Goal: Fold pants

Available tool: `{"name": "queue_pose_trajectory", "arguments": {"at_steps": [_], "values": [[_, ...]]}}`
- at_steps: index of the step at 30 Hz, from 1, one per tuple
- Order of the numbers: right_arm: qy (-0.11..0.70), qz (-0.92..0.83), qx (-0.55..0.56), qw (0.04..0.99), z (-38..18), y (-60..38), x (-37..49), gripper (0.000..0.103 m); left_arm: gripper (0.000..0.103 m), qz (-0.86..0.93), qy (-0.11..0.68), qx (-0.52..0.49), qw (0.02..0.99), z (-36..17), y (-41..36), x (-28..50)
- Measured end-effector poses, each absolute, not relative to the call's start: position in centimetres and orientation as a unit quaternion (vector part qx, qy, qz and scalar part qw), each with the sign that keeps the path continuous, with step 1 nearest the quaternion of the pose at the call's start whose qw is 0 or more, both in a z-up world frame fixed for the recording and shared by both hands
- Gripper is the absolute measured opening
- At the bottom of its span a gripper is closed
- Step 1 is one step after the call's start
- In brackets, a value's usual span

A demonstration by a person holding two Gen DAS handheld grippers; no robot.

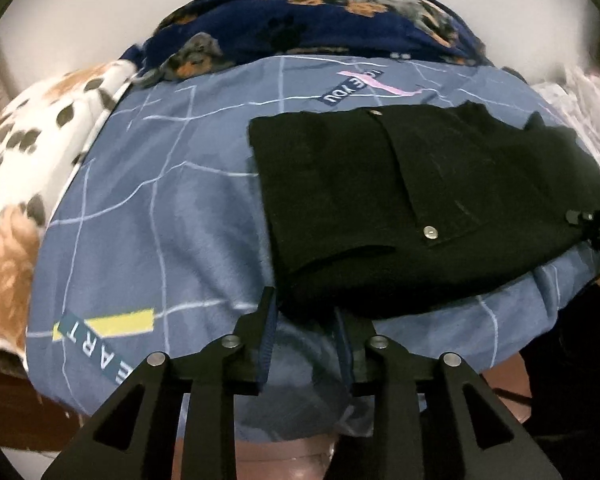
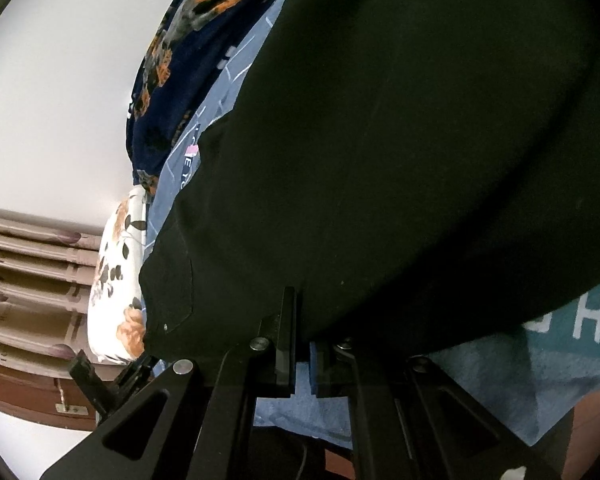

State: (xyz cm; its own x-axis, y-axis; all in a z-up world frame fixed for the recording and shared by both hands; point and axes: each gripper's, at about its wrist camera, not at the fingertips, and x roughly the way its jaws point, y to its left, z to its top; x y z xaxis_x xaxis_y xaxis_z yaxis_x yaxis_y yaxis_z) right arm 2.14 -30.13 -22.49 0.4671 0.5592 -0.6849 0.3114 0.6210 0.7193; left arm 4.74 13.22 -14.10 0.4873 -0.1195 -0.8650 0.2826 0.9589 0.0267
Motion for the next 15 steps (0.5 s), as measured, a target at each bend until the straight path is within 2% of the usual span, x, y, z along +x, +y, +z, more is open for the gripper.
{"name": "queue_pose_trajectory", "arguments": {"at_steps": [3,5,6,9,12,15], "values": [[0.509,0.086,0.430,0.740,-22.5,-30.0,2.4,0.006,0.030,-0.092,0.478,0.088,0.869,-13.1,14.0,4.2],[0.509,0.086,0.429,0.741,-22.5,-30.0,2.3,0.006,0.034,-0.051,0.452,0.093,0.886,-11.7,14.9,4.1],[0.509,0.087,0.428,0.742,-22.5,-30.0,2.4,0.006,0.040,-0.031,0.443,0.092,0.891,-11.1,15.3,4.1],[0.506,0.090,0.434,0.740,-22.7,-30.1,2.4,0.006,0.040,-0.003,0.409,0.058,0.911,-8.4,15.9,4.2],[0.503,0.093,0.440,0.738,-22.9,-30.3,2.3,0.006,0.040,-0.082,0.392,0.051,0.915,-6.6,12.3,4.2],[0.499,0.097,0.444,0.737,-23.1,-30.3,2.2,0.006,0.040,-0.159,0.428,0.097,0.885,-8.9,6.5,4.9]]}}
